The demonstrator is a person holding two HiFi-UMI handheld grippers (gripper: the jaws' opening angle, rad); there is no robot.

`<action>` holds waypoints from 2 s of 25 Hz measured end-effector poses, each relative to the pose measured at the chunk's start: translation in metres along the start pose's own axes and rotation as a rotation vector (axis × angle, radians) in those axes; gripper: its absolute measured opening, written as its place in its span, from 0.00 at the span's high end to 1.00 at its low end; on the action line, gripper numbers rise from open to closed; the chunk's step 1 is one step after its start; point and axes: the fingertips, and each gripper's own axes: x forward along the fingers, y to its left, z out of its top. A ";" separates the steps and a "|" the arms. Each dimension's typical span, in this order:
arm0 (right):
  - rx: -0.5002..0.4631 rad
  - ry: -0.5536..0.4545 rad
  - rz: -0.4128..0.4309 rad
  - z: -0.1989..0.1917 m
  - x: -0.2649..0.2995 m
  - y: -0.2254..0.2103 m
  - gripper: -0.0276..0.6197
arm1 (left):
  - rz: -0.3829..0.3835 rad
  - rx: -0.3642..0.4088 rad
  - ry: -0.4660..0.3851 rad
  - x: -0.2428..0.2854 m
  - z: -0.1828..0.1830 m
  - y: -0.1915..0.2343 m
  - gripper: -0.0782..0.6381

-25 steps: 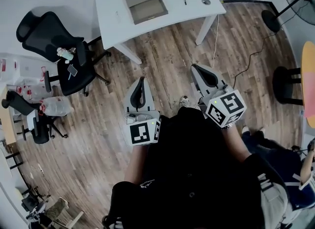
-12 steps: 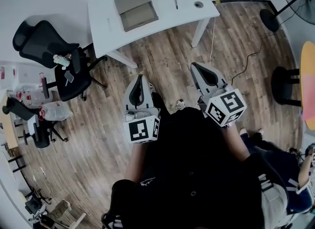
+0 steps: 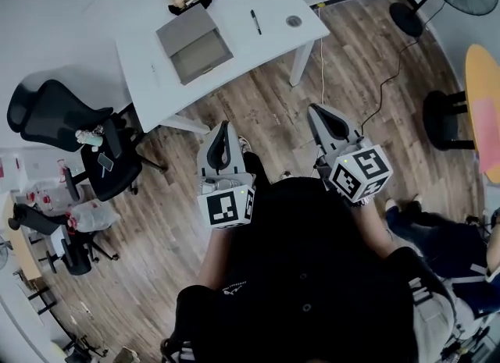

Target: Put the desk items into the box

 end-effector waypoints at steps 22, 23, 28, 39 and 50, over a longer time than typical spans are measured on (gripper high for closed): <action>0.014 -0.018 -0.126 0.046 0.248 0.020 0.96 | -0.139 -0.019 -0.012 0.171 0.010 0.203 0.88; 0.015 -0.017 -0.131 0.045 0.257 0.021 0.96 | -0.145 -0.019 -0.012 0.175 0.010 0.209 0.88; 0.028 0.000 -0.155 0.037 0.287 0.018 0.96 | -0.156 -0.034 0.023 0.192 -0.008 0.231 0.88; 0.059 0.074 -0.233 0.032 0.325 -0.028 0.96 | -0.194 -0.071 0.081 0.245 -0.031 0.237 0.88; 0.083 0.196 -0.229 0.029 0.361 -0.117 0.96 | -0.181 -0.095 0.103 0.322 -0.039 0.195 0.88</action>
